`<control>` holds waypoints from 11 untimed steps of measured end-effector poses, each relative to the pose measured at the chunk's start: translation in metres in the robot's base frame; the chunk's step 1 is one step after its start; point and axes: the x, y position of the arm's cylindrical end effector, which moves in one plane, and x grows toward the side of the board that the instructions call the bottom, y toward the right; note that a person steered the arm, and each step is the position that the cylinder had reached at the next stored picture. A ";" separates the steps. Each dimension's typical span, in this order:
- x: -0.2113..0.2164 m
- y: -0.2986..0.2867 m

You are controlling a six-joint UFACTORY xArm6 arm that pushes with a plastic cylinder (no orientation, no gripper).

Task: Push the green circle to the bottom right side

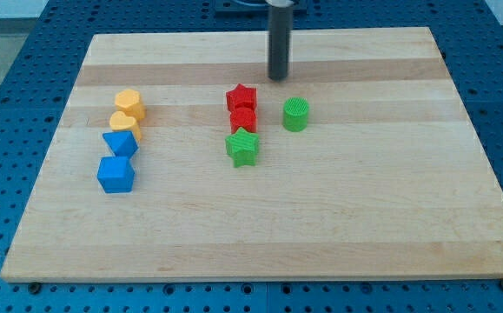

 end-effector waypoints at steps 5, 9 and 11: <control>0.135 0.065; 0.157 0.103; 0.101 0.114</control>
